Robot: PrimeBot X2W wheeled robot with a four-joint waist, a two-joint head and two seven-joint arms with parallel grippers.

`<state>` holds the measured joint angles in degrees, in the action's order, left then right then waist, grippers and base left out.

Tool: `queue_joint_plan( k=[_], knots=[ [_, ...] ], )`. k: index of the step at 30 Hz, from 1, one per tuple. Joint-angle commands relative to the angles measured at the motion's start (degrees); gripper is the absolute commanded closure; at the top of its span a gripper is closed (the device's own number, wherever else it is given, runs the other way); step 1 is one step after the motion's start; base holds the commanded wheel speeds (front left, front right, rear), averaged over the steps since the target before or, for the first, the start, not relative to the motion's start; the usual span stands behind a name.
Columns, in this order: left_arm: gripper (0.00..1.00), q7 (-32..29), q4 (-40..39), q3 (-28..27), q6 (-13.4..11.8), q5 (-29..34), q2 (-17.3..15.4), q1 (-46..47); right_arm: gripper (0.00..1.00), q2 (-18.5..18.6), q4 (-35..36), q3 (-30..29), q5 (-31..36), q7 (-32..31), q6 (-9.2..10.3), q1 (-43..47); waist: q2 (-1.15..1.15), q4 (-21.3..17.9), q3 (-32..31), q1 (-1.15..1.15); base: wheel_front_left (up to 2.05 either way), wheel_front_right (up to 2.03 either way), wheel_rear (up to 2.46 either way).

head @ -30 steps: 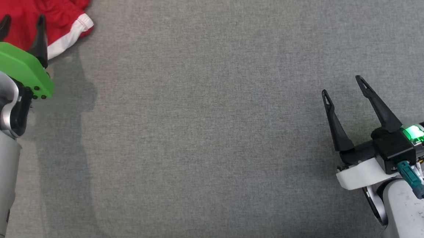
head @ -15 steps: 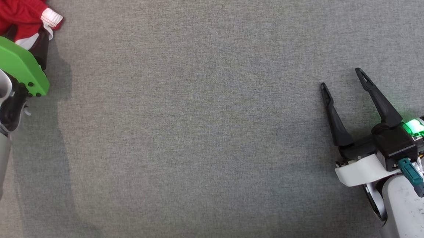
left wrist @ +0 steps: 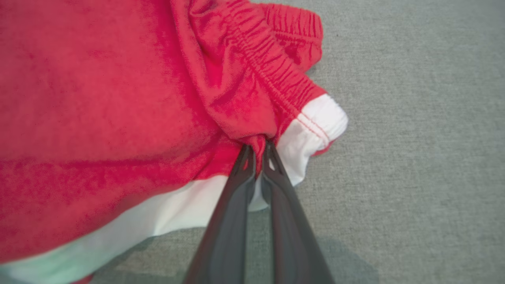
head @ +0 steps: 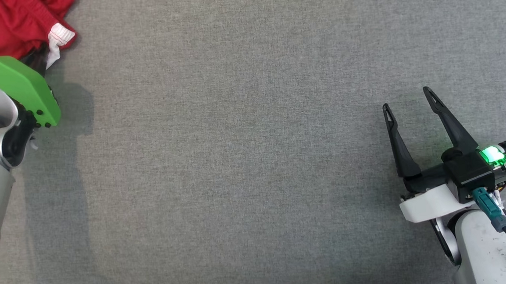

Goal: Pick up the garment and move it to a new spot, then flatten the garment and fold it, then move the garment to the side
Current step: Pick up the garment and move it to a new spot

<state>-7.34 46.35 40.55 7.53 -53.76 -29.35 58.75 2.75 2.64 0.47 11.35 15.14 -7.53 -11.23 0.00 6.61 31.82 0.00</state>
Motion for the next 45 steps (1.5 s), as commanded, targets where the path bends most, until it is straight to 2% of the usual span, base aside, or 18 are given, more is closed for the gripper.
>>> queue_joint_plan(
  k=[1,18,26,34,38,45],
  knots=[
    [1.00,0.8,0.0,0.2,-0.1,-0.4,-1.1,-0.5,0.00,0.2,-0.3,0.1,-0.7,0.0,0.08,0.5,0.00,0.3,-2.5,0.00,0.00,0.00,0.00],
    [1.00,3.8,-4.7,4.3,-0.1,2.4,-8.9,2.7,0.00,0.2,-3.7,-0.1,-5.4,0.0,0.08,4.7,0.00,-0.5,-16.9,0.00,0.00,0.00,0.00],
    [1.00,2.7,-11.0,7.3,-0.1,4.9,-9.8,5.9,0.00,0.2,-4.6,-0.8,-7.7,0.0,0.08,6.7,0.00,-2.6,-22.6,0.00,0.00,0.00,0.00],
    [1.00,3.4,-18.7,11.3,-0.1,8.3,-6.5,10.8,0.00,0.2,-5.4,-2.4,-9.5,0.0,0.08,8.3,0.00,-5.4,-26.6,0.00,0.00,0.00,0.00],
    [1.00,5.0,-22.1,13.5,-0.1,9.2,-3.0,12.6,0.00,0.2,-5.5,-3.2,-10.0,0.0,0.08,8.7,0.00,-7.1,-27.9,0.00,0.00,0.00,0.00],
    [1.00,11.5,-24.9,14.4,-0.1,7.7,6.8,13.0,0.00,0.2,-5.6,-4.4,-10.6,0.0,0.08,8.6,0.00,-9.7,-27.6,0.00,0.00,0.00,0.00]
  ],
)
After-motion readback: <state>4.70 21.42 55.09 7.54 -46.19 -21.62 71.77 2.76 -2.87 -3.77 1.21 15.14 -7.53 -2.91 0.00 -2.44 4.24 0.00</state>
